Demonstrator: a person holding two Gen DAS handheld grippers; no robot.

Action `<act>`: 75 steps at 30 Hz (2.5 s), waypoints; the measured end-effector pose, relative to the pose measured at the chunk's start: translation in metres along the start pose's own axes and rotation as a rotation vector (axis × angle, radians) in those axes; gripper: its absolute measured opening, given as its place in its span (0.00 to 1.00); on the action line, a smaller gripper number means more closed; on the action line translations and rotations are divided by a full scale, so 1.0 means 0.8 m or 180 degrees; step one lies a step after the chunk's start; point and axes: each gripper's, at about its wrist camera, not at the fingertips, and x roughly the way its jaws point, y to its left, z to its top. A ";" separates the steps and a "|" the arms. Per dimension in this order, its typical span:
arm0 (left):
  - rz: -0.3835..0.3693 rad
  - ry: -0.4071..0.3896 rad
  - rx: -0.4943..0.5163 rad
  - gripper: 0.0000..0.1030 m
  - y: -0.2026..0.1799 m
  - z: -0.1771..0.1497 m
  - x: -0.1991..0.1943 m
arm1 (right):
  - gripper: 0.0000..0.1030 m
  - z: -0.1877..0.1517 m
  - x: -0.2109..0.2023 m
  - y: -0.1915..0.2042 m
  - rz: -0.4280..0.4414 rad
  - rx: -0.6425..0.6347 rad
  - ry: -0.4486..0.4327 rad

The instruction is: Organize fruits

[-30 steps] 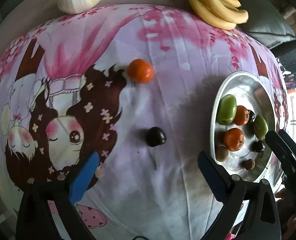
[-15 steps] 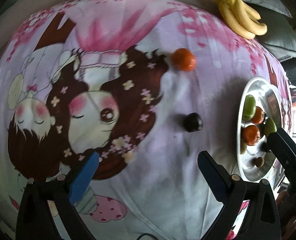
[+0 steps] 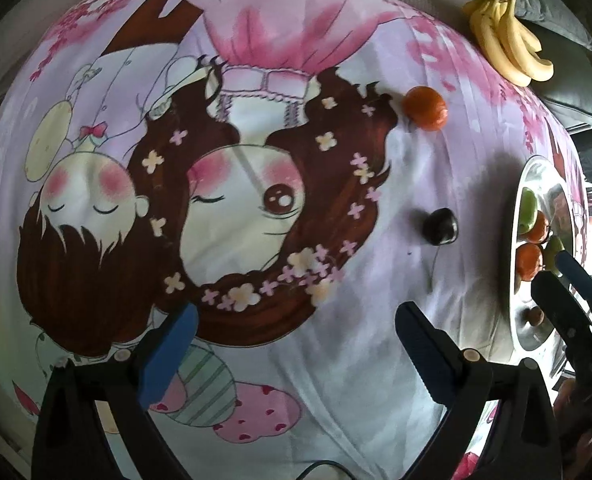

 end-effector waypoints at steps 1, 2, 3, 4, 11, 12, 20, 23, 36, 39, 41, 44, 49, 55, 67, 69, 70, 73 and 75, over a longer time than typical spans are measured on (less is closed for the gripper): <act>0.0004 0.0006 0.0002 0.96 0.004 -0.002 0.000 | 1.00 -0.001 0.001 0.004 -0.0002 -0.0026 0.0009; 0.0011 0.0017 0.0010 0.96 0.007 -0.002 0.001 | 1.00 -0.001 0.003 0.007 -0.0005 -0.0052 0.0016; 0.0016 0.0028 0.0020 0.96 0.010 -0.003 0.001 | 1.00 -0.002 0.004 0.010 -0.0011 -0.0074 0.0025; 0.0021 0.0037 0.0034 0.96 0.010 -0.005 0.002 | 1.00 -0.002 0.006 0.013 -0.0024 -0.0100 0.0042; 0.0017 0.0065 0.0119 0.96 0.015 -0.004 0.007 | 1.00 -0.006 0.016 0.022 -0.0042 -0.0175 0.0104; 0.0008 0.0068 0.0129 0.96 0.015 -0.005 0.006 | 1.00 -0.006 0.016 0.023 -0.0033 -0.0178 0.0103; 0.0008 0.0069 0.0284 0.96 0.006 -0.008 0.014 | 1.00 -0.004 0.019 0.013 -0.0041 -0.0042 0.0035; 0.0023 0.0018 0.0335 0.96 0.000 0.002 0.018 | 0.99 -0.004 0.019 0.016 -0.0071 -0.0049 -0.0021; -0.0210 0.0115 0.0162 0.96 0.040 0.014 0.026 | 0.85 -0.013 0.046 0.053 -0.0005 -0.0333 0.0029; -0.0206 0.0090 0.0173 0.96 0.043 0.013 0.027 | 0.84 -0.013 0.049 0.057 -0.0034 -0.0379 0.0019; -0.0197 0.0070 0.0179 0.96 0.046 0.009 0.027 | 0.83 -0.012 0.055 0.059 -0.0063 -0.0418 0.0048; -0.0168 0.0043 0.0221 0.96 0.045 0.010 0.026 | 0.78 -0.013 0.064 0.063 -0.0094 -0.0476 0.0077; -0.0137 -0.0018 0.0231 0.96 0.038 0.023 0.026 | 0.64 -0.012 0.075 0.064 -0.0091 -0.0514 0.0067; -0.0131 -0.0037 0.0240 0.96 0.031 0.049 0.026 | 0.44 -0.008 0.086 0.062 -0.0047 -0.0506 0.0088; -0.0214 -0.0037 0.0174 0.96 0.018 0.070 0.032 | 0.30 -0.004 0.090 0.056 0.0101 -0.0370 0.0047; -0.0226 -0.0041 0.0168 0.96 0.015 0.070 0.029 | 0.29 -0.005 0.090 0.056 0.0095 -0.0377 0.0042; -0.0234 -0.0042 0.0166 0.96 0.012 0.072 0.029 | 0.29 -0.005 0.089 0.057 0.0090 -0.0389 0.0039; -0.0236 -0.0049 0.0171 0.96 0.001 0.079 0.025 | 0.28 -0.006 0.089 0.058 0.0095 -0.0392 0.0022; -0.0234 -0.0062 0.0170 0.96 -0.006 0.085 0.024 | 0.28 -0.005 0.087 0.055 0.0111 -0.0363 0.0011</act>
